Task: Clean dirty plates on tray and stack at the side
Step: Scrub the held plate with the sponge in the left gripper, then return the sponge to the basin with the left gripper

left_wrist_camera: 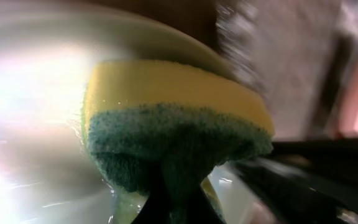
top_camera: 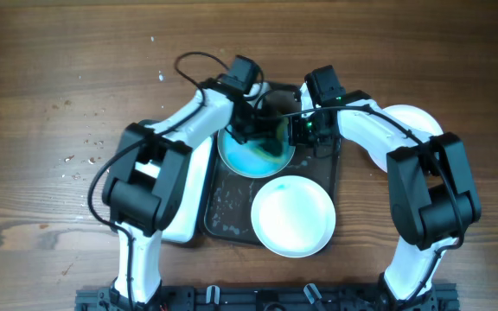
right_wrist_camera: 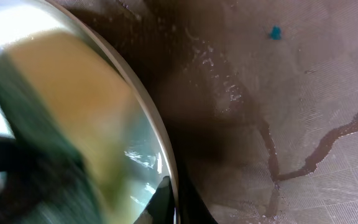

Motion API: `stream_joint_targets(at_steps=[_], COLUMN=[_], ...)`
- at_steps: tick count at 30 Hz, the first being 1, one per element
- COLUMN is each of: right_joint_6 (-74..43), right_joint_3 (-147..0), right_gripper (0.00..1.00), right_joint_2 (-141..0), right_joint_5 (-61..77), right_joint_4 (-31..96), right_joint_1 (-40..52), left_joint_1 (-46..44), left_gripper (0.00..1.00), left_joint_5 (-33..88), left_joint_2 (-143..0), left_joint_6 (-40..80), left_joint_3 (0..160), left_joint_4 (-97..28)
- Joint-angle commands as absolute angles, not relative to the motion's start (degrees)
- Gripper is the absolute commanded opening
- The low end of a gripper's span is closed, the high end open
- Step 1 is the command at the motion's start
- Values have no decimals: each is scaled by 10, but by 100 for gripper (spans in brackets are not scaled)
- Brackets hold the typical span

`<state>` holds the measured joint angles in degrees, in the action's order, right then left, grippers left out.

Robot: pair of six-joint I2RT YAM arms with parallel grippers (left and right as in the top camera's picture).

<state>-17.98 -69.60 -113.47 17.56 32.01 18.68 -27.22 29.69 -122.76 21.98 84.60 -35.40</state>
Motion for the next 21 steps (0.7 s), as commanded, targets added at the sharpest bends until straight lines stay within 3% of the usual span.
stream_joint_targets(at_steps=[1,5,9,12,19,21], right_joint_6=[-182,-182,-181,-181,-181,-181], right_joint_3=[-670,-670,-670,-670,-670,-670], right_gripper=[4,4,4,4,4,5], right_joint_2=[-1163,-1163,-1163,-1163,-1163,-1163], right_joint_5=[117,118,118,118,118,118], right_joint_4=[335,341,347,351,360,363], right_joint_1=[184,184,184,184,184,184], left_joint_1=[-299,-281,-237,-200,-128,-126], left_gripper=[4,4,4,4,4,4], left_joint_5=[439,435,328,249,217,114], left_joint_2=[-1246,-1244,-1200,-1119,-867,-805], left_joint_6=[195,197,197,192,190,252], left_joint_3=[834,834,836,836,836,836], left_joint_4=[-345,-375,-461,-529,-651,-717])
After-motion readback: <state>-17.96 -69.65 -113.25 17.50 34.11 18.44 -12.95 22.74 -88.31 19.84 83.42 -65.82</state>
